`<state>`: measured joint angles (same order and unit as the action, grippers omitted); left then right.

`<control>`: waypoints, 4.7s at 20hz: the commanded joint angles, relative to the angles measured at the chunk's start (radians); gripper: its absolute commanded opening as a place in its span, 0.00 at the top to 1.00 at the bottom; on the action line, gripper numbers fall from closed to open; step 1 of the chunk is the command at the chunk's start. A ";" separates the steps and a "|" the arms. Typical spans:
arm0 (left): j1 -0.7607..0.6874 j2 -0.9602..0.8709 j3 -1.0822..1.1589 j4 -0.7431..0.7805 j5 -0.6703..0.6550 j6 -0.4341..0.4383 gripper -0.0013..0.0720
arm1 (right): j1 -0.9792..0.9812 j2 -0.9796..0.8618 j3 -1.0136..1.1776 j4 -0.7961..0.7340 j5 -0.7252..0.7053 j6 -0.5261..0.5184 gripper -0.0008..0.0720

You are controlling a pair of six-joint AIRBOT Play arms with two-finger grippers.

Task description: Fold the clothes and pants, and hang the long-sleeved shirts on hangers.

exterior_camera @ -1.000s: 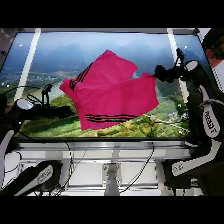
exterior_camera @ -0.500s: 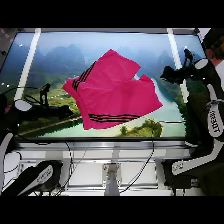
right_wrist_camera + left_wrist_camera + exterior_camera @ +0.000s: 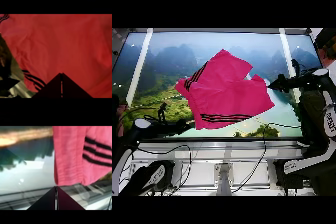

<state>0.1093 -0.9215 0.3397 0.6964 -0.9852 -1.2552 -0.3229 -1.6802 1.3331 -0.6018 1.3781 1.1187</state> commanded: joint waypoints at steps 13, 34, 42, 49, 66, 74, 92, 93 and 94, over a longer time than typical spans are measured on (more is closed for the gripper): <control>-0.044 0.021 -0.066 -0.110 0.154 0.111 0.17 | -0.011 0.000 0.096 0.213 0.072 -0.054 0.46; -0.234 -0.182 0.105 -0.360 0.203 0.216 0.97 | -0.012 0.000 0.117 -0.021 0.035 0.014 0.98; -0.234 -0.133 0.107 -0.180 0.139 0.197 0.97 | -0.144 0.047 -0.135 -0.053 -0.001 0.040 0.98; -0.234 -0.133 0.107 -0.090 0.124 0.197 0.97 | -0.258 0.113 -0.393 -0.071 -0.146 0.168 0.36; -0.234 -0.133 0.107 -0.030 0.105 0.199 0.97 | -0.029 0.074 -0.390 -0.072 -0.455 0.384 0.33; -0.233 -0.134 0.107 -0.031 0.201 0.201 0.97 | 0.008 0.063 -0.389 -0.027 -0.463 0.368 0.65; -0.187 -0.137 0.414 0.014 0.357 0.268 0.97 | 0.011 0.109 0.037 0.131 -0.402 0.204 0.98; -0.193 -0.137 0.428 0.014 0.345 0.268 0.97 | 0.016 0.109 0.057 0.129 -0.375 0.204 0.98; -0.203 -0.137 0.435 0.014 0.335 0.267 0.97 | 0.025 0.109 0.063 0.127 -0.354 0.205 0.98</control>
<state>-0.0872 -1.0580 0.7185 0.7021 -0.6189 -0.9909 -0.3096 -1.5719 1.3270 -0.4786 0.9680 1.3235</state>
